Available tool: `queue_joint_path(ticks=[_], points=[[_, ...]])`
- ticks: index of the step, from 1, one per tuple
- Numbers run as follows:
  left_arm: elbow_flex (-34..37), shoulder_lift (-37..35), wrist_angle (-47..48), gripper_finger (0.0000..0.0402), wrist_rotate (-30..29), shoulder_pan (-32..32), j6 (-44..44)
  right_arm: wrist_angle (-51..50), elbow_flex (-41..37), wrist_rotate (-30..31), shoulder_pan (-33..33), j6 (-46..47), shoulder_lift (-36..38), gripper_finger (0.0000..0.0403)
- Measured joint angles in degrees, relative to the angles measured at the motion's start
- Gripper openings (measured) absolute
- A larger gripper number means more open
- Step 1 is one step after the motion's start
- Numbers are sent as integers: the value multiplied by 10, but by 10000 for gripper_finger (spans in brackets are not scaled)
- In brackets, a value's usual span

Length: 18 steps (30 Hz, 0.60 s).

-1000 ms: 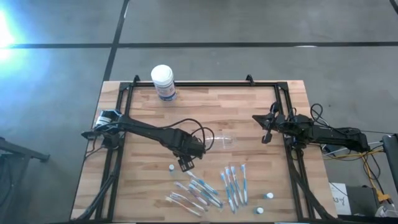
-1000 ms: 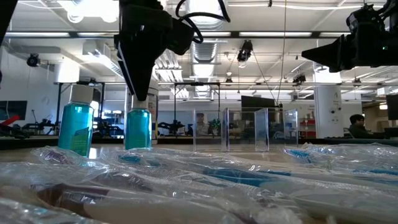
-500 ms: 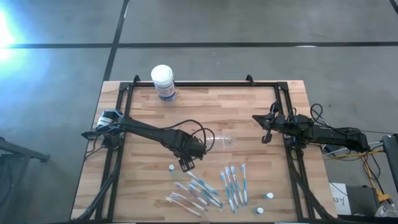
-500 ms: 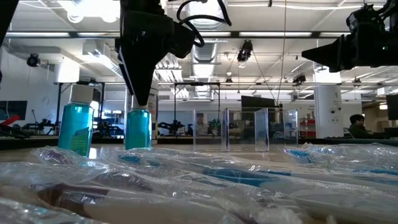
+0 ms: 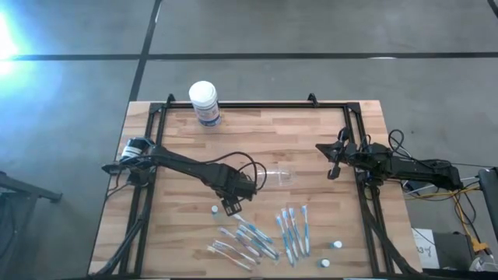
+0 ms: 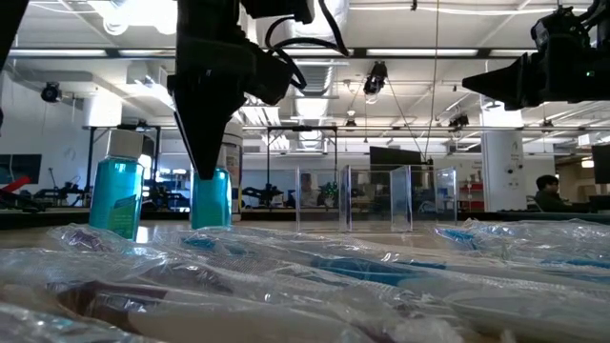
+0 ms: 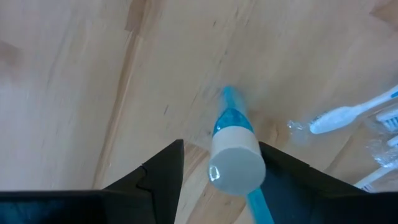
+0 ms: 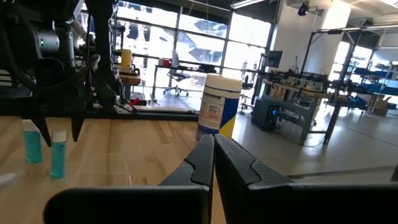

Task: Pick & Place toothbrushing station
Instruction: Put the blue mouthwash into the transparent organizer

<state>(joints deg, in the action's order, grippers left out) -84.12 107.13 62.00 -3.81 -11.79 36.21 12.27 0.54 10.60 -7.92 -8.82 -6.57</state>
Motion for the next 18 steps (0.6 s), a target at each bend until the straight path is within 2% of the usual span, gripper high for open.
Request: queue_joint_path(ticks=[18], points=[[-28,-3,7,197,17,0,5,0,0,0,0,-2,0,8]])
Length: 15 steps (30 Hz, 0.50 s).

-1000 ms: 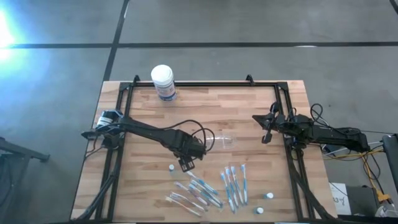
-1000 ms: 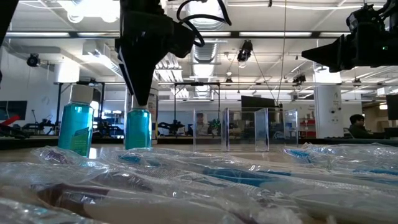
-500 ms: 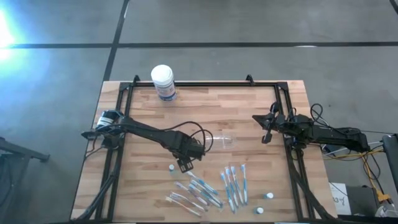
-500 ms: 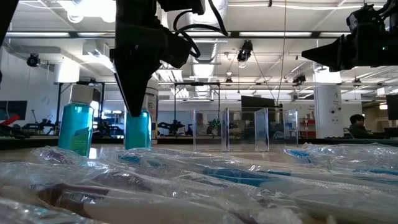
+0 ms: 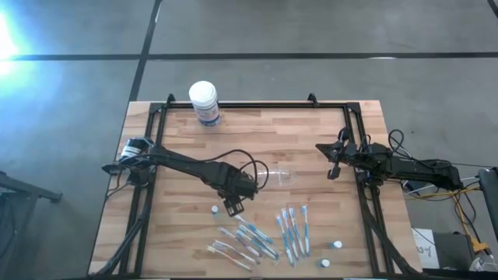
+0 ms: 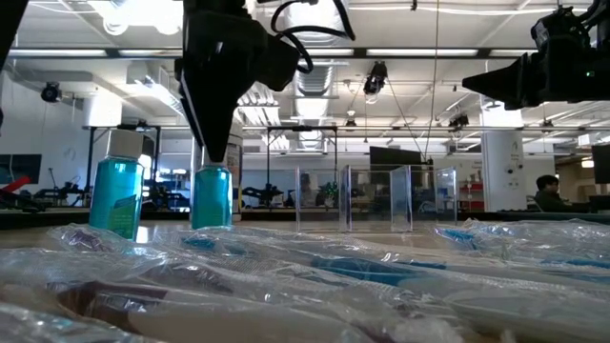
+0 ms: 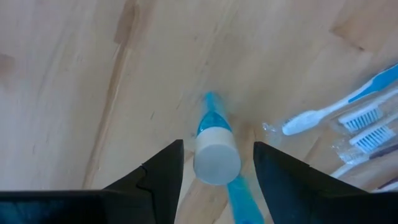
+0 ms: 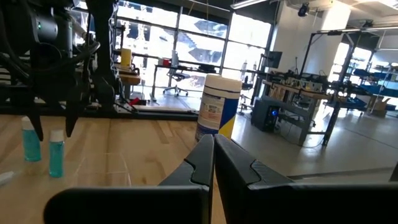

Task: Pick & Place toothbrushing station
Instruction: Put the blue mouthwash into the transparent organizer

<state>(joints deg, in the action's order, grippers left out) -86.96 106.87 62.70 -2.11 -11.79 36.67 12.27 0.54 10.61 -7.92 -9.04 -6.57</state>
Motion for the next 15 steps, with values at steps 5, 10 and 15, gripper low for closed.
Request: queue_joint_path(ticks=[5,10,15], points=[[0,0,-1,196,-3,0,0,0,0,0,0,0,0,8],[0,0,-2,174,-4,0,-6,0,0,0,0,0,0,8],[1,1,-8,124,-4,0,-11,0,0,0,0,-2,0,8]])
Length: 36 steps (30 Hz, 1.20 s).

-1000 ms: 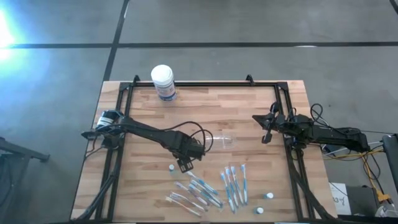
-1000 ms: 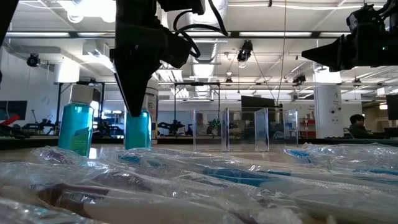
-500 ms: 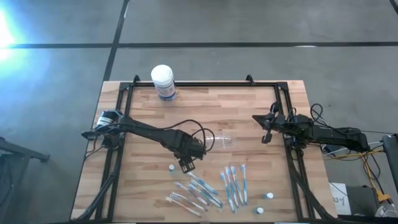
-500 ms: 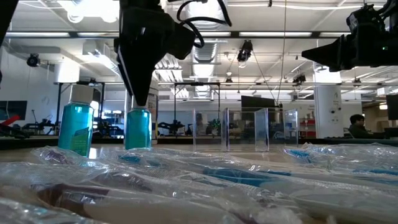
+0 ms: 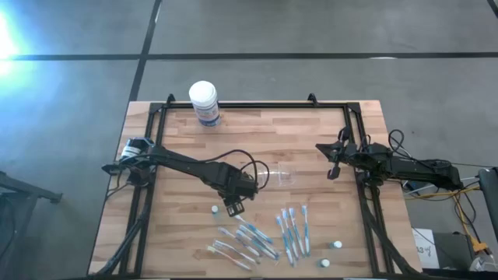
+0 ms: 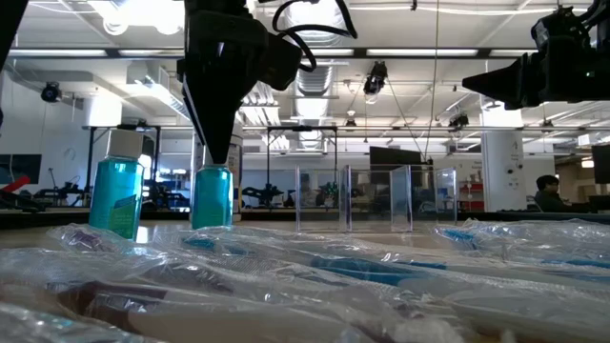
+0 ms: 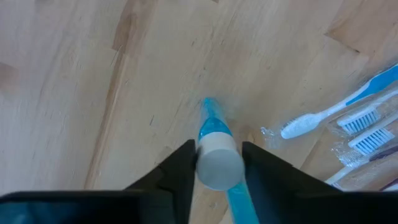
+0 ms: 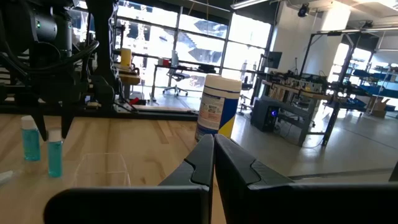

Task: Pick & Place toothbrushing station
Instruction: Put the blue mouthwash into the transparent organizer

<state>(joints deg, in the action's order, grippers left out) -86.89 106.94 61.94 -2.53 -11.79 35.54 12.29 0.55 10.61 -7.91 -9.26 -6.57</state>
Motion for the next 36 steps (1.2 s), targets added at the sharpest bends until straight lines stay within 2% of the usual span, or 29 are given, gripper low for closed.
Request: queue_joint_path(ticks=[3,14,18,24,30,36], points=[[0,0,-1,96,0,0,-9,0,0,0,0,0,0,8],[-11,-10,-5,96,3,0,-60,0,0,0,0,0,0,8],[-18,-56,-33,96,-3,0,-88,0,0,0,0,0,0,8],[12,-139,-45,96,-26,0,-111,1,0,0,0,-7,0,8],[100,-252,-71,96,-26,-3,-134,15,0,1,0,-32,1,8],[274,-411,-212,96,-16,-3,-176,23,0,1,0,-32,1,8]])
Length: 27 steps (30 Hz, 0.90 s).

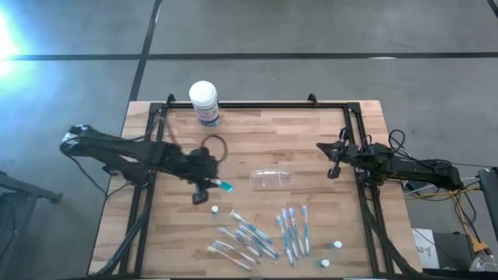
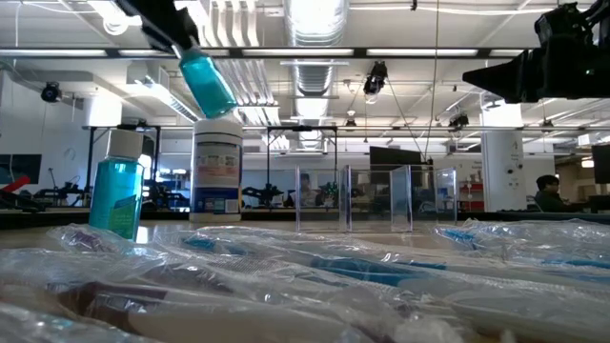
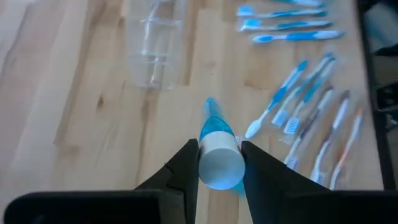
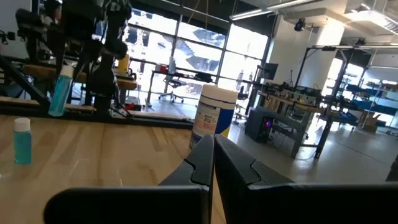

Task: Pick & Place toothbrushing station
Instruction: Put the blue mouthwash into the transparent organizer

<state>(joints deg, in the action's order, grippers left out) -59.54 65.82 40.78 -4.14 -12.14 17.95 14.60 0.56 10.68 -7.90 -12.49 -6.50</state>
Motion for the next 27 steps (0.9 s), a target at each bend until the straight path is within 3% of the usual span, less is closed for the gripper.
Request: queue_joint_path(ticks=[7,14,22,27], points=[[229,-178,-264,96,-3,1,-1,10,0,0,0,0,-1,8],[390,-285,-426,96,-33,0,8,23,0,0,0,-1,0,8],[487,-321,-525,96,-74,0,30,26,0,0,0,-2,-1,8],[507,-321,-564,96,-90,0,37,28,0,0,0,5,-1,8]])
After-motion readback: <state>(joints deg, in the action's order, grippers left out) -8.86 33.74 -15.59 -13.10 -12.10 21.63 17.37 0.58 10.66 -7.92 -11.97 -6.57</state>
